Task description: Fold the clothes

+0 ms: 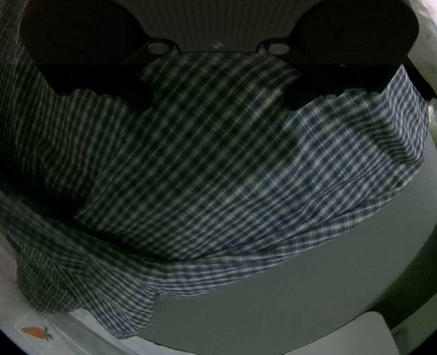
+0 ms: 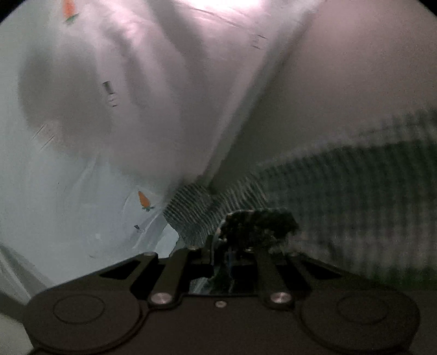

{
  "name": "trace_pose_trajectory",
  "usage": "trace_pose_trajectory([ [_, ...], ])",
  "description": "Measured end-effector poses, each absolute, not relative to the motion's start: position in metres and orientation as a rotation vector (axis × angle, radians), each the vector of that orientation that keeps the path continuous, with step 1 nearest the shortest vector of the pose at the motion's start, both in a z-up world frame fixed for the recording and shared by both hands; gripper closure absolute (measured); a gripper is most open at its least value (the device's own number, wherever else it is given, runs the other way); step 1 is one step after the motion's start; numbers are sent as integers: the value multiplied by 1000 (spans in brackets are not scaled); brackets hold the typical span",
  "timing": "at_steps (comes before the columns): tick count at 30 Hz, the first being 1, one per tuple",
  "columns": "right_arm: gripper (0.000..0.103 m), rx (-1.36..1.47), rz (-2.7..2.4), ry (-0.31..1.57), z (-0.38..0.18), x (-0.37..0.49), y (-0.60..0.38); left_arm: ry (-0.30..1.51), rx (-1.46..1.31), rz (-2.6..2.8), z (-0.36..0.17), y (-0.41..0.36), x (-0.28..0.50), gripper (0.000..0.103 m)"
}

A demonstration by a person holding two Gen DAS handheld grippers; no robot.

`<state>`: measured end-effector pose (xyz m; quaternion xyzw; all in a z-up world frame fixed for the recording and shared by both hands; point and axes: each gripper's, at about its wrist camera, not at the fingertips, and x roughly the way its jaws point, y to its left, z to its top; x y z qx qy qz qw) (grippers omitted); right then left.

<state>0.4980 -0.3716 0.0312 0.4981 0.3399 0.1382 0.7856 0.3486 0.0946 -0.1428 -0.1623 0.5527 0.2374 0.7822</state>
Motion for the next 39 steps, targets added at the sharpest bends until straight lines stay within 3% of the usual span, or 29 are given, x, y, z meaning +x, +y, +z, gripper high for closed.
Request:
trace_pose_trajectory([
  [10,96,925,230,632,34,532,-411,1216,-404,598,-144,98,358,0],
  [24,96,798,-6,795,-19,518,-435,1199,-401,596,-147,104,365,0],
  [27,87,781,-21,817,-13,516,-435,1187,-391,588,-147,104,366,0],
  [29,74,767,-23,812,-5,510,-434,1177,-384,582,-148,104,366,0],
  [31,55,779,-25,793,4,498,-435,1168,-378,575,-148,104,367,0],
  [32,51,790,-27,782,8,492,-436,1164,-376,573,-148,104,367,0],
  [36,47,823,8,740,19,458,-430,1163,-369,557,-149,106,370,0],
  [39,50,846,38,681,24,428,-419,1187,-340,478,-148,109,370,0],
])
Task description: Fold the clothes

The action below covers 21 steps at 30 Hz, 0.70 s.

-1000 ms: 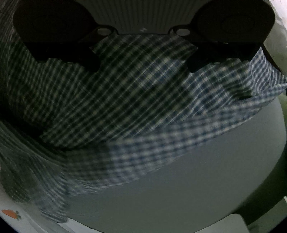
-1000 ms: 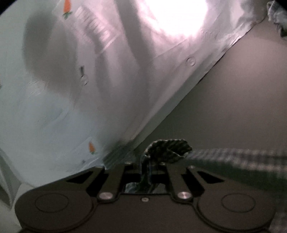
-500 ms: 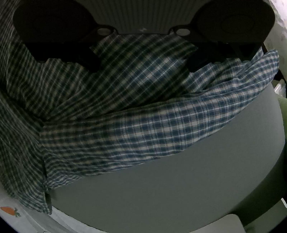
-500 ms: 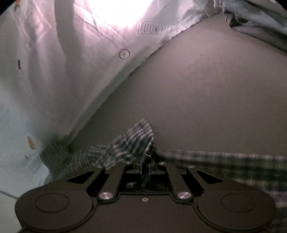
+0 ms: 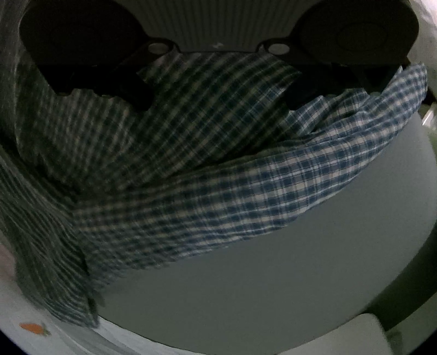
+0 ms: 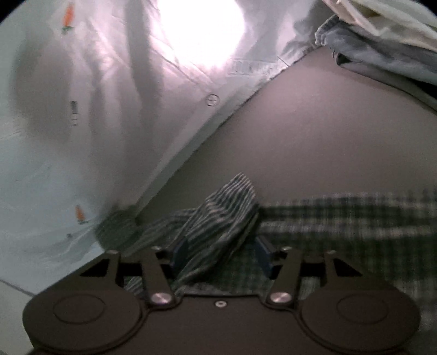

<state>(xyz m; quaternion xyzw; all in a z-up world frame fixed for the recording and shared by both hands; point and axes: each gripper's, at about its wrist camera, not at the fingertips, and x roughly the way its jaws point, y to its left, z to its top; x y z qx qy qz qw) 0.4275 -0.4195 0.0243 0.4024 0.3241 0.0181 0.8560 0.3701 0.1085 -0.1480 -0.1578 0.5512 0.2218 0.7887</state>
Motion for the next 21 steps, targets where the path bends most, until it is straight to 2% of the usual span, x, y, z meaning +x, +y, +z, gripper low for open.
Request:
trace_pose_trajectory([
  [2,54,874,39,645,25,407,-410,1192,-332,402,-145,113,366,0],
  [5,54,880,26,598,21,377,-389,1160,-400,323,-135,126,351,0],
  [12,59,1024,132,754,2,342,-336,1025,-357,159,-72,157,268,0],
  [14,64,1012,159,791,0,336,-313,984,-361,120,-60,176,255,0],
  [16,80,1022,182,819,-3,329,-290,956,-372,102,-54,198,243,0],
  [19,86,1120,211,826,-13,315,-252,929,-410,83,-46,239,230,0],
  [21,86,1159,236,839,-17,305,-220,932,-414,71,-47,265,224,0],
])
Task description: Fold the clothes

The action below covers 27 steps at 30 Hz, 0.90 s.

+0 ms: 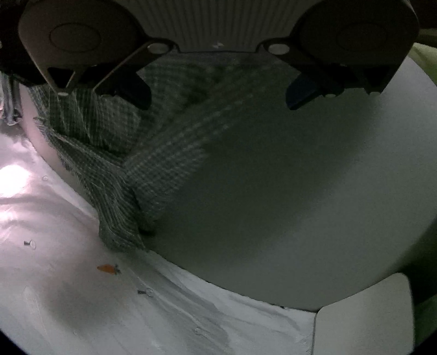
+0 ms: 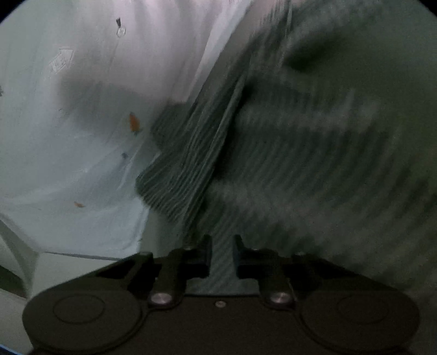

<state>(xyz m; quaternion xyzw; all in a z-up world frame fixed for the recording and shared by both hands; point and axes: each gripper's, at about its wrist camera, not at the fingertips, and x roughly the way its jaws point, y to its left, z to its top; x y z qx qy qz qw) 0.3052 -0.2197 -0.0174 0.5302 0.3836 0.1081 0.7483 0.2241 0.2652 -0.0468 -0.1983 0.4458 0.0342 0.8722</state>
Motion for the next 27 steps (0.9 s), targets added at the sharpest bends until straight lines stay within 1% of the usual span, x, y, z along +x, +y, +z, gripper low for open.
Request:
trace_pose_trajectory([
  [3,86,1168,295,880,-22,288,-166,963,-389,70,-59,301,220,0],
  [7,86,1214,347,921,-34,265,-98,1048,-370,34,-79,343,221,0],
  [9,86,1224,355,930,-40,258,-71,1057,-343,18,-82,358,220,0],
  [15,84,1270,294,925,-51,244,-33,1104,-299,-65,-86,387,217,0],
  [18,79,1259,269,907,-52,241,-25,1133,-283,-107,-93,393,218,0],
  [20,79,1257,256,891,-54,238,-21,1141,-259,-124,-94,395,218,0],
  [21,79,1256,260,876,-54,236,-19,1143,-251,-130,-93,397,217,0],
  [23,87,1243,280,836,-50,234,-11,1148,-243,-141,-94,399,218,0],
  [24,93,1220,291,815,-45,233,-8,1150,-240,-146,-95,399,219,0],
  [27,100,1138,300,776,-30,233,-6,1157,-229,-154,-96,399,222,0],
])
